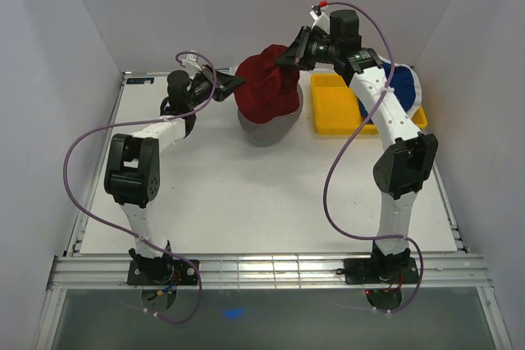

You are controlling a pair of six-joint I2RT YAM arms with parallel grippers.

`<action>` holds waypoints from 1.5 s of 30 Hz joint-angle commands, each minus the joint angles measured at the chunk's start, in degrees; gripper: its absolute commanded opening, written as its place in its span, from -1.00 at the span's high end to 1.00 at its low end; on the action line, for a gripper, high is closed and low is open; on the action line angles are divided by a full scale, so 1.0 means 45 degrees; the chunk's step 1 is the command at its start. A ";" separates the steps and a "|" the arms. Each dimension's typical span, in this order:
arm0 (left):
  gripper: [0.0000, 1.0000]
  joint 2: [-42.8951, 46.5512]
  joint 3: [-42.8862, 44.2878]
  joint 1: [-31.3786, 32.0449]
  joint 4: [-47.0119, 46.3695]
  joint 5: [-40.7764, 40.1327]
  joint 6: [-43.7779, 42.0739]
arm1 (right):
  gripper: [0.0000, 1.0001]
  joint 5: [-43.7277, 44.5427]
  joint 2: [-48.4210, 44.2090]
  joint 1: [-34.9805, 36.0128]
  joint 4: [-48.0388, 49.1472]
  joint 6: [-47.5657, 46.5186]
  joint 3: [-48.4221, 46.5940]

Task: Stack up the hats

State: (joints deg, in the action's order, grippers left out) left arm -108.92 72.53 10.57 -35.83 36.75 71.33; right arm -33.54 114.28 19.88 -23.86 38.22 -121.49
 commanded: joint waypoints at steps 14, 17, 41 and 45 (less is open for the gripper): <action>1.00 0.0359 -0.1216 -0.0493 -0.1314 0.0251 -0.0206 | 0.73 0.0793 0.0015 0.0368 -0.0011 -0.1188 0.0202; 1.00 0.0164 -0.1294 -0.0512 -0.1392 0.0309 -0.0304 | 0.66 0.0813 0.0093 0.0368 -0.0167 -0.1286 0.0026; 0.74 -0.0384 -0.1587 -0.0610 -0.1373 0.0505 -0.0422 | 0.11 -0.0690 -0.2191 -0.2659 0.1100 -0.0642 0.4685; 0.66 -0.0365 -0.1665 -0.0610 -0.1373 0.0466 -0.0441 | 0.12 -0.1120 -0.2407 -0.2894 0.2019 -0.0465 0.6195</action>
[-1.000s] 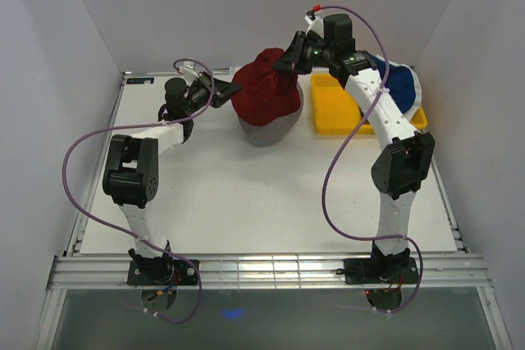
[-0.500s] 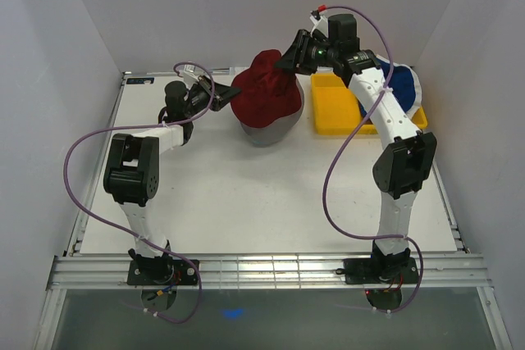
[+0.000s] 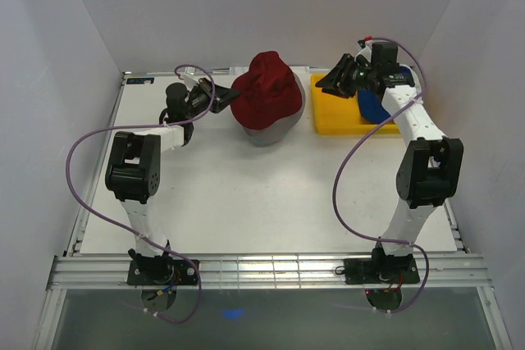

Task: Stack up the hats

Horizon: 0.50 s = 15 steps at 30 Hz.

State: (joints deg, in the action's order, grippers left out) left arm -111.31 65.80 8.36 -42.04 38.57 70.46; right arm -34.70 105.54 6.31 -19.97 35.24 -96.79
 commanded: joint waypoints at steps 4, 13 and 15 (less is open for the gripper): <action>0.55 0.0184 -0.0150 -0.0120 0.0084 0.0043 -0.0247 | 0.12 -0.1214 -0.0211 0.0083 0.1857 0.0370 0.1605; 0.47 0.0262 -0.0052 -0.0120 0.0456 -0.0016 -0.0442 | 0.10 -0.2757 0.0921 0.0044 0.5608 0.2753 0.3092; 0.47 0.0243 -0.0013 -0.0120 0.0475 -0.0016 -0.0442 | 0.10 -0.2836 0.1059 0.0044 0.5881 0.2967 0.3053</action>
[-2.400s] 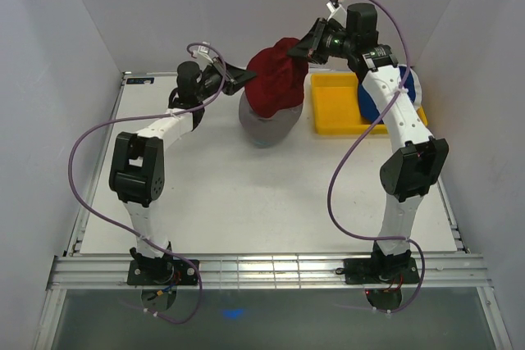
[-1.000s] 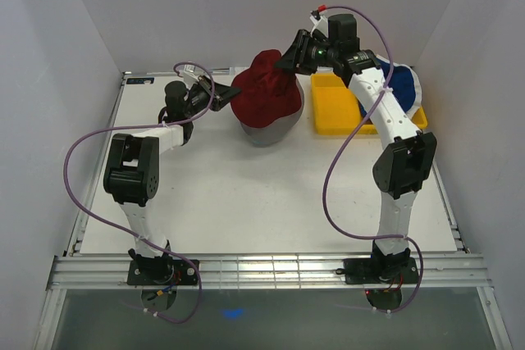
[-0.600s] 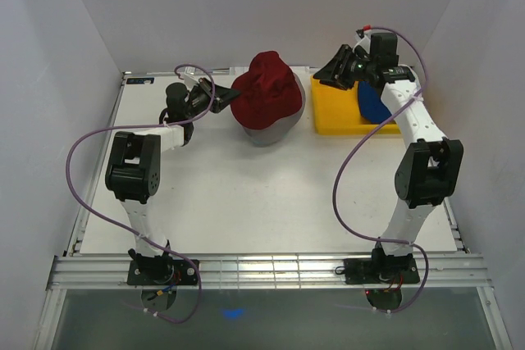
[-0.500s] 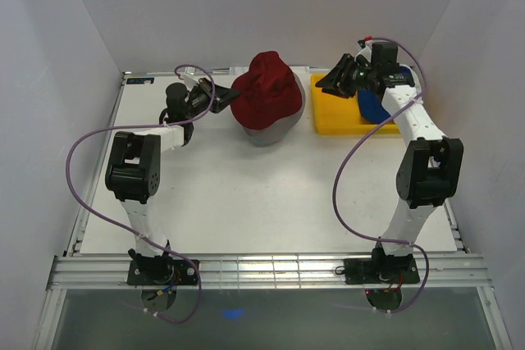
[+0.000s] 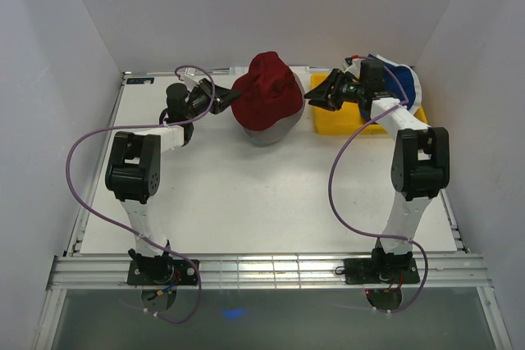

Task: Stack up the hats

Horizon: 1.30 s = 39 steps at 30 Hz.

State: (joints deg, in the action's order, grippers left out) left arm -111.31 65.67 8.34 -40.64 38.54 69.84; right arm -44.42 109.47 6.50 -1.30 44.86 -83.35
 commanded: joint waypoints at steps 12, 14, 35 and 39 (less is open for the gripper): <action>0.46 0.0262 0.0094 -0.0115 0.0340 -0.0030 -0.0364 | 0.09 -0.1104 0.1181 0.0020 0.4038 0.2803 0.0358; 0.46 0.0262 0.0095 -0.0134 0.0360 -0.0030 -0.0365 | 0.09 -0.1144 0.1259 0.0039 0.4351 0.3018 0.0417; 0.46 0.0340 -0.0023 -0.0115 0.0399 -0.0089 -0.0423 | 0.10 -0.1358 0.1650 0.0313 0.6421 0.4543 0.0827; 0.46 0.0360 -0.0081 -0.0115 0.0399 -0.0108 -0.0423 | 0.10 -0.1397 0.1747 0.0352 0.6578 0.4640 0.0905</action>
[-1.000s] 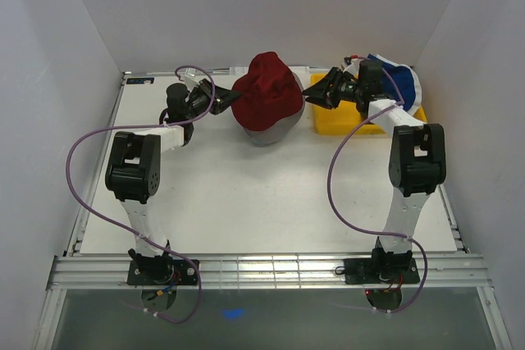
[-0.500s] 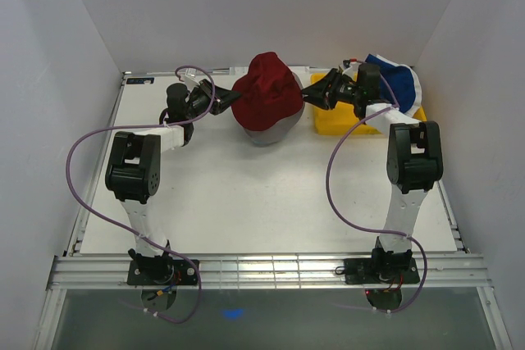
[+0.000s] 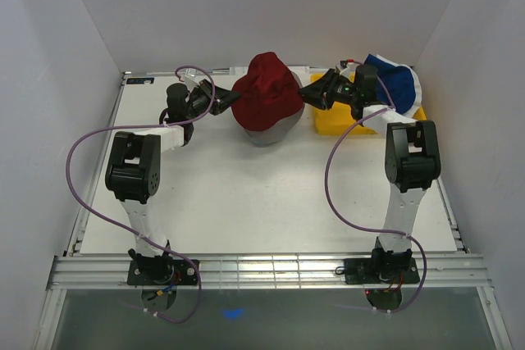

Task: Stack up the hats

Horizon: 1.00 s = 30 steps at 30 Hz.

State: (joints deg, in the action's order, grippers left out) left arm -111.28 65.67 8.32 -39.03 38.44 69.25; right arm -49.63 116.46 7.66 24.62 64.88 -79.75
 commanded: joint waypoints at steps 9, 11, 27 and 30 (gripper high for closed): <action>0.46 0.0335 -0.0120 -0.0129 0.0059 -0.0065 -0.0312 | 0.12 -0.0398 0.0232 0.0134 0.2008 0.0776 0.0573; 0.46 0.0355 -0.0159 -0.0110 0.0059 -0.0084 -0.0331 | 0.12 -0.0398 0.0232 0.0153 0.2184 0.0855 0.0514; 0.46 0.0335 -0.0121 -0.0110 0.0196 -0.0123 -0.0507 | 0.52 -0.0320 0.0466 0.0153 0.3845 0.2027 0.0807; 0.46 0.0335 -0.0120 -0.0110 0.0274 -0.0123 -0.0585 | 0.70 -0.0300 0.0525 0.0153 0.3845 0.2027 0.0807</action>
State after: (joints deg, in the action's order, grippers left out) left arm -111.31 65.34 8.32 -38.68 38.37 68.20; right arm -50.13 118.63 7.99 38.06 73.52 -76.16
